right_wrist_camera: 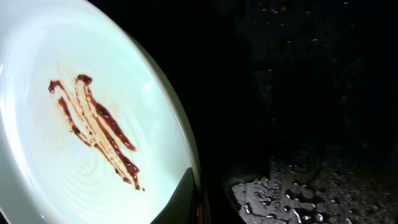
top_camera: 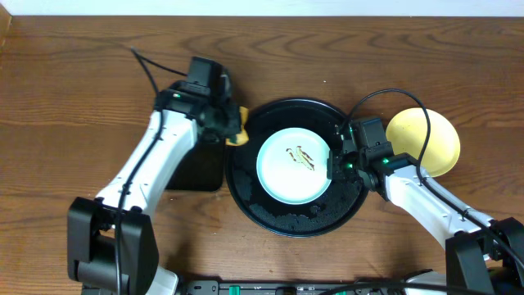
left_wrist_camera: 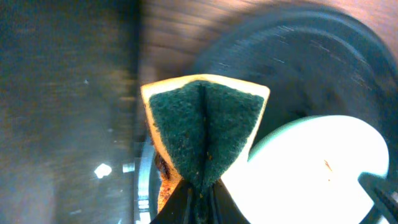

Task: Clean dirty plates on tray and stack at the side
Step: 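Scrub the sauce-stained light-blue plate with the sponge in the left gripper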

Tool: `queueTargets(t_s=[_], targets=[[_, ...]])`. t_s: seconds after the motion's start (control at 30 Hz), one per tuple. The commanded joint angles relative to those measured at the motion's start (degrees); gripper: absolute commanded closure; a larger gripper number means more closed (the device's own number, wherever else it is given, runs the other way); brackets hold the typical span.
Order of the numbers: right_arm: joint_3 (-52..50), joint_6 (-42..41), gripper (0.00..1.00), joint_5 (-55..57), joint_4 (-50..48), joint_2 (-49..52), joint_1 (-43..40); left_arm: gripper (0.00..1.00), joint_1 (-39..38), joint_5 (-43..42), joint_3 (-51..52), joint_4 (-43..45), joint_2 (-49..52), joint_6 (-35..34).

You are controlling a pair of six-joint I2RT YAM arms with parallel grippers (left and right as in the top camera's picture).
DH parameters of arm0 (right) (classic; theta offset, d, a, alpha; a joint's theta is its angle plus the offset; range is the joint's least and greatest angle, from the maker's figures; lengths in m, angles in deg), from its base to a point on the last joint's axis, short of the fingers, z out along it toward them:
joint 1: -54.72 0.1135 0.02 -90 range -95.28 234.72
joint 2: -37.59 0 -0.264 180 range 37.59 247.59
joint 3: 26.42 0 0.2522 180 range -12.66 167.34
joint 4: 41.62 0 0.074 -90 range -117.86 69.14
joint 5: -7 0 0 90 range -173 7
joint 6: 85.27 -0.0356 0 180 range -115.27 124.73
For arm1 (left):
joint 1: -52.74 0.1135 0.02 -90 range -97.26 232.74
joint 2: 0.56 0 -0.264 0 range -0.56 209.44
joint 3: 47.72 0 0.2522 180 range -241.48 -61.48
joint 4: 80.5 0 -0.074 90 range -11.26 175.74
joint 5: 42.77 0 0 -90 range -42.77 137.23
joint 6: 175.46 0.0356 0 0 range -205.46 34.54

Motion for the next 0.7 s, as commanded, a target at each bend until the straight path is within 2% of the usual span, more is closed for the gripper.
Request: queueTargets(t_s=[0.0,0.33,0.67], targets=[[-0.1,-1.0,0.99,1.6,-0.2,0.2,0.6,0.92,-4.1,-2.4,0.3,1.7,0.1,1.3],[-0.2,-1.0,0.99,1.6,0.8,0.7,0.6,0.92,-13.6,-2.5,0.3,5.6,5.5,-1.7],[-0.2,-1.9,0.99,1.6,0.9,5.4,0.6,0.92,-20.7,-2.7,0.3,8.3,9.1,-4.4]])
